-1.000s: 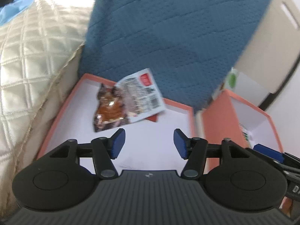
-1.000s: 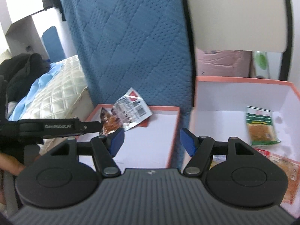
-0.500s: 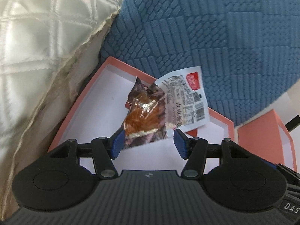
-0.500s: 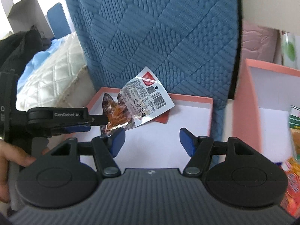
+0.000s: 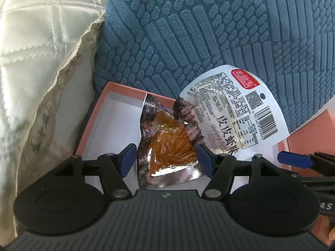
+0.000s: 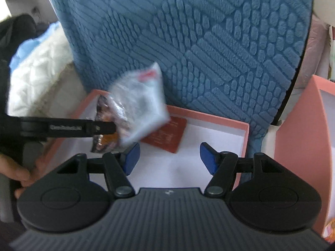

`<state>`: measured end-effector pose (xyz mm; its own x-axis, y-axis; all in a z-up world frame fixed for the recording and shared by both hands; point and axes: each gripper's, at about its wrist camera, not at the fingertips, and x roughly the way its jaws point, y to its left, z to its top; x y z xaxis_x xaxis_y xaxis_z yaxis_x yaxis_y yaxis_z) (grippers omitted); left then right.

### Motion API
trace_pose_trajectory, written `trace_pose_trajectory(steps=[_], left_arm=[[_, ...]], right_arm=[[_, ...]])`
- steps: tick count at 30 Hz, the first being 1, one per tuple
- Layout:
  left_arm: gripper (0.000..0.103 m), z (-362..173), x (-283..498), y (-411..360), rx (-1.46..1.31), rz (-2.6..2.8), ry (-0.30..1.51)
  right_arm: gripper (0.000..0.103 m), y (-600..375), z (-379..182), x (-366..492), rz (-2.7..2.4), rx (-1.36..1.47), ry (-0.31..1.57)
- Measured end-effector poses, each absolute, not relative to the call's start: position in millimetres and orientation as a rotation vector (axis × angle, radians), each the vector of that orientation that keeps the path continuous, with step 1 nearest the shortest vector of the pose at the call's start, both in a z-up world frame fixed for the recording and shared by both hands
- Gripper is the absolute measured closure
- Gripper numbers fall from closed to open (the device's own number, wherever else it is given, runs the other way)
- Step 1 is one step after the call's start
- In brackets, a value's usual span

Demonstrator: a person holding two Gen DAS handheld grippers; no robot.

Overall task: Organize snacks
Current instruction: 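Grasp the white shrimp-skin snack packet with the left tool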

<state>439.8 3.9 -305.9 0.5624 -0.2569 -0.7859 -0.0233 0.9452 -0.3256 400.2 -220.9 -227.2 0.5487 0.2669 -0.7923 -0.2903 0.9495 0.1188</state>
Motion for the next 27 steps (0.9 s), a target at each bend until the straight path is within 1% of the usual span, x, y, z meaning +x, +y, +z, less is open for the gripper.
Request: trace_pose_trajectory(steps=[2, 4, 16, 18, 21, 22, 23, 24, 26, 27], left_arm=[[0.028, -308, 443, 2, -0.300, -0.154, 0.970], [0.027, -308, 445, 0, -0.264, -0.151, 0.965], [0.027, -317, 454, 2, -0.278, -0.118, 0.986], [0.029, -319, 452, -2, -0.257, -0.122, 0.980], [0.038, -320, 447, -12, -0.206, -0.123, 0.974], [0.045, -320, 444, -15, -0.192, -0.128, 0.972], [0.050, -319, 441, -19, -0.189, -0.133, 0.970], [0.052, -318, 440, -22, -0.182, -0.130, 0.966], [0.061, -316, 431, -25, -0.173, -0.131, 0.961], [0.062, -314, 429, -26, -0.178, -0.132, 0.965]], right_arm=[[0.038, -220, -234, 407, 0.334, -0.042, 0.953], [0.038, -217, -240, 412, 0.344, -0.061, 0.970], [0.038, -207, -252, 439, 0.366, -0.106, 0.972], [0.038, -210, -253, 443, 0.364, -0.089, 0.976], [0.038, -220, -251, 446, 0.351, -0.056, 0.981], [0.038, -223, -251, 447, 0.349, -0.043, 0.981], [0.038, -223, -250, 448, 0.346, -0.035, 0.980], [0.038, -225, -249, 449, 0.344, -0.029, 0.977], [0.038, -227, -248, 450, 0.345, -0.020, 0.965], [0.038, -229, -246, 450, 0.346, -0.016, 0.963]])
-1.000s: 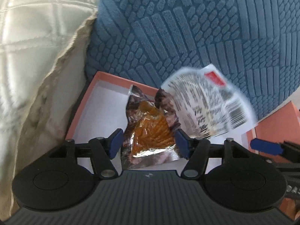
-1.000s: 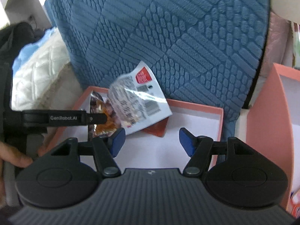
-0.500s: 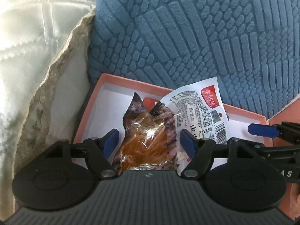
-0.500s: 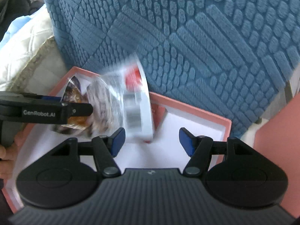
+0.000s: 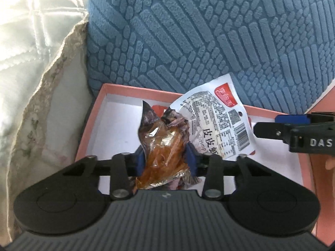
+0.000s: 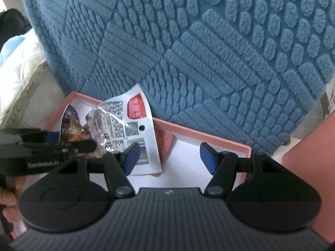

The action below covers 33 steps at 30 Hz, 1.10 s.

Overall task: Organize snacks
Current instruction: 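Grasp the white shrimp-skin snack packet with the left tool, then grasp the red sausage stick with the right tool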

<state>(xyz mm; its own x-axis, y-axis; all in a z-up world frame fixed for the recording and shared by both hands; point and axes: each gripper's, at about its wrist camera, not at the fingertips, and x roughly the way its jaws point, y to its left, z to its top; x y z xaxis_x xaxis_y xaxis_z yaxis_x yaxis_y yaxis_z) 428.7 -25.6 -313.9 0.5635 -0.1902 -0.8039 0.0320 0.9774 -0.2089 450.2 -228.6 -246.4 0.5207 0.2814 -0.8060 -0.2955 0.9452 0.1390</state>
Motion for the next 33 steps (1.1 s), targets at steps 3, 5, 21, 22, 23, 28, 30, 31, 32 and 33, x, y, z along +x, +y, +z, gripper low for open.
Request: trace_pose_trajectory(steps=[3, 5, 21, 22, 23, 28, 30, 31, 32, 33], left_arm=[[0.067, -308, 418, -28, -0.164, -0.133, 0.970], [0.068, -304, 408, -25, -0.166, -0.117, 0.972], [0.069, -279, 353, 12, -0.205, 0.043, 0.933], [0.069, -281, 354, 13, -0.222, 0.036, 0.931], [0.069, -280, 353, 14, -0.231, 0.037, 0.929], [0.069, -277, 351, 15, -0.225, 0.034, 0.929], [0.069, -276, 350, 14, -0.216, 0.032, 0.931], [0.069, -278, 353, 14, -0.212, 0.032, 0.933], [0.069, -278, 353, 14, -0.210, 0.033, 0.933], [0.069, -277, 352, 13, -0.209, 0.035, 0.933]], right_arm=[[0.038, -232, -246, 451, 0.345, -0.006, 0.962], [0.038, -235, -244, 451, 0.344, -0.005, 0.964], [0.037, -200, -271, 485, 0.459, -0.075, 0.977], [0.037, -196, -270, 483, 0.475, -0.093, 0.970], [0.037, -192, -271, 483, 0.500, -0.112, 0.959], [0.037, -176, -278, 483, 0.607, -0.211, 0.927], [0.037, -165, -278, 478, 0.656, -0.266, 0.921], [0.036, -160, -279, 479, 0.681, -0.304, 0.918], [0.036, -155, -281, 478, 0.704, -0.344, 0.911], [0.033, -149, -283, 478, 0.732, -0.398, 0.900]])
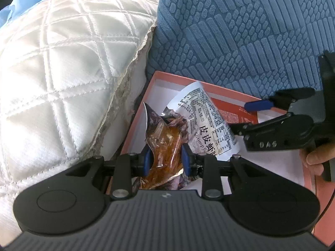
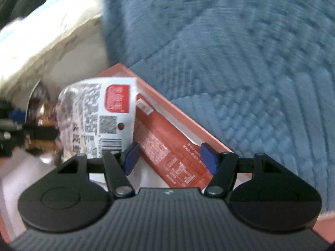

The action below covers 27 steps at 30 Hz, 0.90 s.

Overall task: Organize snacks
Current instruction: 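Grasp the red sausage stick with the right tool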

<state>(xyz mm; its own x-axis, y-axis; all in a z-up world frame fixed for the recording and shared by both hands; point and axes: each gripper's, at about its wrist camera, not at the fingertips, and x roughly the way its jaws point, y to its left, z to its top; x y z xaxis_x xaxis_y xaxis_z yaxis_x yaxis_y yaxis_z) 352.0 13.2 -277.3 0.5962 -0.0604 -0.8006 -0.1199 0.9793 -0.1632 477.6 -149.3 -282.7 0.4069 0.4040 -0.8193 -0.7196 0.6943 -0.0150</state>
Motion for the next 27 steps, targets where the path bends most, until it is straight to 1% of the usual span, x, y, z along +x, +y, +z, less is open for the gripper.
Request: trace_pose_trajectory(steps=[3, 10, 11, 12, 13, 15, 16, 17, 19, 22, 27], left_arm=[[0.069, -278, 353, 11, -0.201, 0.042, 0.936], [0.069, -279, 359, 9, -0.209, 0.049, 0.938], [0.069, -279, 358, 9, -0.211, 0.050, 0.938], [0.069, -279, 358, 10, -0.215, 0.050, 0.936], [0.069, -278, 359, 11, -0.220, 0.048, 0.935], [0.069, -277, 359, 13, -0.229, 0.046, 0.933], [0.069, -277, 360, 14, -0.233, 0.045, 0.932], [0.069, -276, 360, 15, -0.238, 0.044, 0.931], [0.069, -274, 361, 18, -0.254, 0.040, 0.929], [0.069, -270, 361, 21, -0.277, 0.040, 0.921], [0.069, -261, 355, 21, -0.298, 0.044, 0.893]], right_arm=[[0.031, -139, -287, 477, 0.779, -0.495, 0.884], [0.032, -134, -287, 482, 0.783, -0.473, 0.942], [0.038, -133, -285, 482, 0.780, -0.476, 0.943], [0.050, -135, -281, 481, 0.775, -0.475, 0.943], [0.053, -131, -280, 481, 0.761, -0.476, 0.947], [0.069, -126, -279, 482, 0.731, -0.474, 0.939], [0.071, -125, -277, 481, 0.720, -0.472, 0.937], [0.077, -129, -275, 477, 0.716, -0.466, 0.934], [0.081, -127, -271, 472, 0.688, -0.483, 0.924], [0.082, -127, -269, 462, 0.625, -0.469, 0.924], [0.084, -146, -257, 452, 0.496, -0.365, 0.933]])
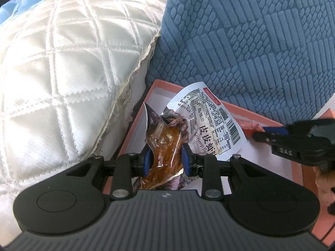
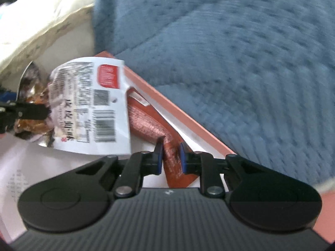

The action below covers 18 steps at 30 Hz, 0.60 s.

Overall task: Organize snacks
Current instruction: 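Grasp the red sausage stick with the right tool, then carry the shrimp packet with the left tool while the right tool carries the sausage over the box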

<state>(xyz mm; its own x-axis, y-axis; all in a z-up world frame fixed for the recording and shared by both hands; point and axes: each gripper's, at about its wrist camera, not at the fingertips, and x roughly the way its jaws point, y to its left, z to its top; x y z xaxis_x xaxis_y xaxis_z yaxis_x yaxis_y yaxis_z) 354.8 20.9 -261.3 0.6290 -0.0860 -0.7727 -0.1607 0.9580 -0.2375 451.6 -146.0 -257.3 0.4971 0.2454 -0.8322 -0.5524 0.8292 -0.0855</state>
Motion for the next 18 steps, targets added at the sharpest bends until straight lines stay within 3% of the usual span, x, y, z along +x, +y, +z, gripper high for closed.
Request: trace_pose_trajectory(steps=[18], left_arm=[[0.069, -235, 314, -6, -0.368, -0.001, 0.851]], right_arm=[[0.087, -196, -212, 371, 0.284, 0.009, 0.883]])
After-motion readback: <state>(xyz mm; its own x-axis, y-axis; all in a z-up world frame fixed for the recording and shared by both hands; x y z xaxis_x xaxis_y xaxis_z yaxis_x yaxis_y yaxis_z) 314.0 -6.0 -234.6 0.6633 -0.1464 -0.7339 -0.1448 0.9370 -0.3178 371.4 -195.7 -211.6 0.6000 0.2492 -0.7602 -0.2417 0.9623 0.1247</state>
